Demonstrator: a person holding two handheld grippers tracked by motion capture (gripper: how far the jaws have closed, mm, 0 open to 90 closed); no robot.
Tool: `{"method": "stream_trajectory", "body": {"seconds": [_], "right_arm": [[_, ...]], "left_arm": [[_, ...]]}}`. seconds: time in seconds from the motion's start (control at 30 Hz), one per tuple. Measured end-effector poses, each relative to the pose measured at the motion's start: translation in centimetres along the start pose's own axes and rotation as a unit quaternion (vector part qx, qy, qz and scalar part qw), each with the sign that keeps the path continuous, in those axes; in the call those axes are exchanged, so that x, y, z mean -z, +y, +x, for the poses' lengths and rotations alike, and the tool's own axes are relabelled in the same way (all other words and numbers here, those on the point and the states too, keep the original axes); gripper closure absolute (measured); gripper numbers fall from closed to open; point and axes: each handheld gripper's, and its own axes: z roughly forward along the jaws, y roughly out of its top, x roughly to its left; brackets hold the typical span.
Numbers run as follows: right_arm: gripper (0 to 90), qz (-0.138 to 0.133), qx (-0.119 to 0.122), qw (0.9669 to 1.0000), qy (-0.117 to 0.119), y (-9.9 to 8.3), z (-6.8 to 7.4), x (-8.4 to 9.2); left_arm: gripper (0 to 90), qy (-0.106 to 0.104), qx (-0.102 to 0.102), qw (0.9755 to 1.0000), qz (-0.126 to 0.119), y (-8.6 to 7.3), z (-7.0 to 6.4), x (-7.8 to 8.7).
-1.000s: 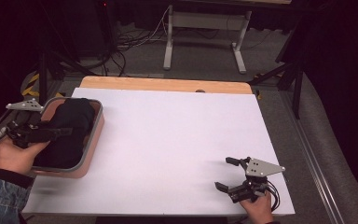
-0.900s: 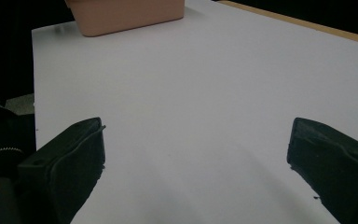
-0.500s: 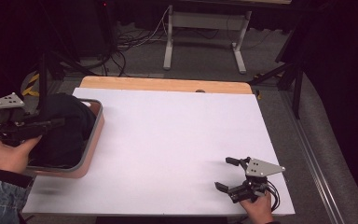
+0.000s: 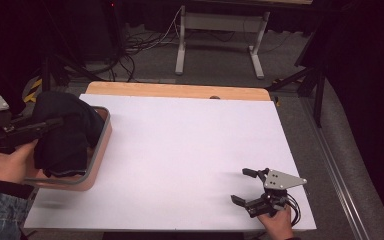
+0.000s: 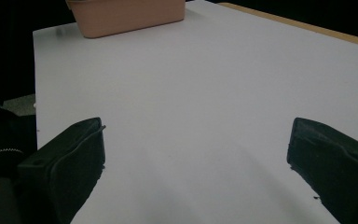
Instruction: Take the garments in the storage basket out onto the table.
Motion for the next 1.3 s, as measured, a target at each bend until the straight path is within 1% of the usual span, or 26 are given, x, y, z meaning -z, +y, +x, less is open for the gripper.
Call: {"method": "stream_trajectory", "body": {"seconds": [0.1,0.17,0.23,0.37,0.6,0.67,0.73,0.93,1.1,1.3], "right_arm": [[4.6,0.0,0.0,1.0,0.001,0.0,0.0,0.0],[4.6,0.001,0.0,1.0,0.001,0.0,0.0,0.0],[4.6,0.0,0.0,1.0,0.0,0.0,0.0,0.0],[4.6,0.0,0.0,1.0,0.0,0.0,0.0,0.0],[4.6,-0.003,0.0,1.0,-0.001,0.0,-0.1,0.1],[4.6,-0.003,-0.001,1.0,0.0,0.0,-0.1,0.1],[4.6,-0.002,-0.001,1.0,0.0,0.0,0.0,0.1],[4.6,-0.002,-0.001,1.0,0.001,0.0,0.0,0.1],[4.6,-0.003,0.0,1.0,0.002,0.0,0.0,0.1],[4.6,-0.003,0.0,1.0,0.002,0.0,0.0,0.1]], "left_arm": [[60.4,0.004,-0.001,0.9999,-0.01,0.0,-0.1,0.1],[60.4,0.008,-0.001,0.9998,-0.021,0.0,-0.2,0.2],[60.4,0.01,-0.002,0.9996,-0.025,0.1,-0.2,0.3],[60.3,0.011,-0.01,0.9992,-0.037,0.3,-0.5,0.4],[60.2,-0.002,-0.011,0.9986,-0.052,1.0,-1.1,0.3],[60.2,-0.009,-0.011,0.9981,-0.06,1.3,-1.4,0.3],[60.2,-0.011,-0.011,0.9979,-0.063,1.4,-1.4,0.2],[60.2,-0.032,-0.012,0.9962,-0.08,2.3,-2.3,0.0],[60.1,-0.046,-0.021,0.9952,-0.084,2.9,-3.3,-0.6],[60.1,-0.068,-0.024,0.9932,-0.091,3.6,-4.4,-1.7]]}}
